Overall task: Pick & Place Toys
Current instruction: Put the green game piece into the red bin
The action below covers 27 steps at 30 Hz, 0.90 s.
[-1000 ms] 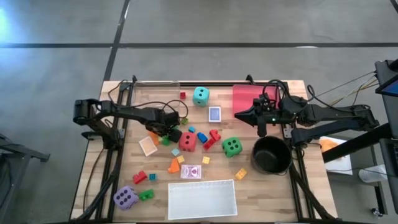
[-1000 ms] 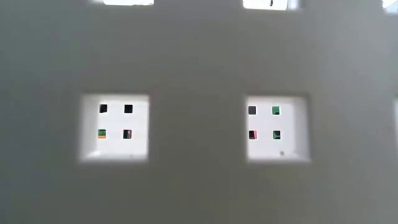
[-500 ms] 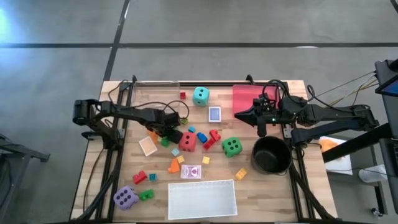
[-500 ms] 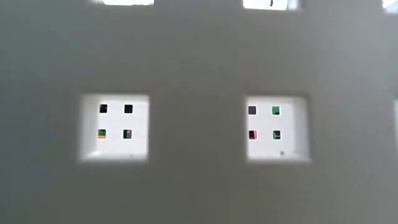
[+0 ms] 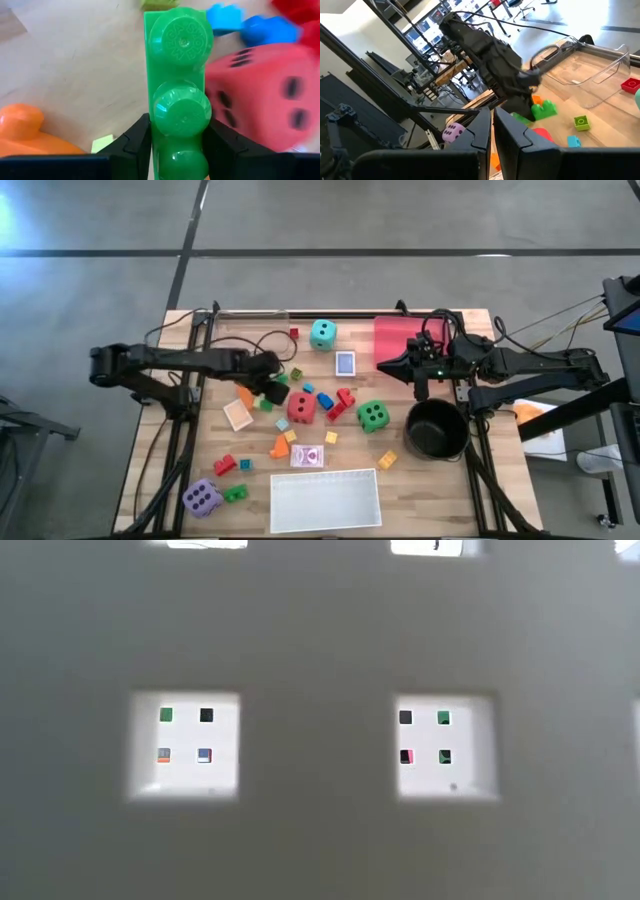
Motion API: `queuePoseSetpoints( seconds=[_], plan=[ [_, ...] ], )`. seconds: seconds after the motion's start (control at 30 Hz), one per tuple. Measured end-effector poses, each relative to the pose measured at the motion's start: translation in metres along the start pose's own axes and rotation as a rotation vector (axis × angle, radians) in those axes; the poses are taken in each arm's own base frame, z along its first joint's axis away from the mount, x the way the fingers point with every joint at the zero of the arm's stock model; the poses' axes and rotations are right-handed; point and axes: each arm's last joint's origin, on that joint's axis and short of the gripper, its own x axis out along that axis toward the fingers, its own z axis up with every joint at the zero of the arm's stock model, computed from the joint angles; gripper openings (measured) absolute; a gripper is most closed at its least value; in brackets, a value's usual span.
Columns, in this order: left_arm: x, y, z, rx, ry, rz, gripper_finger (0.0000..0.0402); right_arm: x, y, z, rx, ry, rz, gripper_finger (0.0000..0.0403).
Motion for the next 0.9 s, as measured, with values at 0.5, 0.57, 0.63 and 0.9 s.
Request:
queuePoseSetpoints(
  seconds=[0.5,0.57,0.63,0.9],
  plan=[
    [-0.086,-0.013,-0.017,0.242,-0.326,-0.349,0.0132,0.000,0.000,0.000,-0.052,-0.006,-0.008,0.0017],
    [-0.089,-0.022,-0.024,0.357,-0.342,-0.402,0.0132,0.000,0.000,0.000,-0.080,-0.007,-0.011,0.0017],
    [-0.089,-0.032,-0.030,0.417,-0.344,-0.459,0.0132,0.000,0.000,0.000,-0.090,-0.007,-0.012,0.0017],
    [-0.087,-0.074,-0.051,0.468,-0.195,-0.474,0.0132,0.000,-0.006,-0.007,-0.100,0.070,-0.065,0.0017]
  ],
)
